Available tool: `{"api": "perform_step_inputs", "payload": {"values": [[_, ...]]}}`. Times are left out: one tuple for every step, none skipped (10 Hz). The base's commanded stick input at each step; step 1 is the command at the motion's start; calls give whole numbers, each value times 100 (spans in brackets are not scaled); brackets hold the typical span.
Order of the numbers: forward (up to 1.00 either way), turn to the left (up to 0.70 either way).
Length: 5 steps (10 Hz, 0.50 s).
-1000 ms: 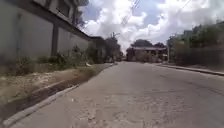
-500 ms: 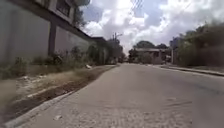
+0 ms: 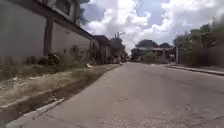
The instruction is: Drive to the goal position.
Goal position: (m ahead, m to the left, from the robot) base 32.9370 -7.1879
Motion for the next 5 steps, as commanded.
{"api": "perform_step_inputs", "payload": {"values": [[100, 0], [100, 0], [100, 0], [100, 0], [100, 0]]}}
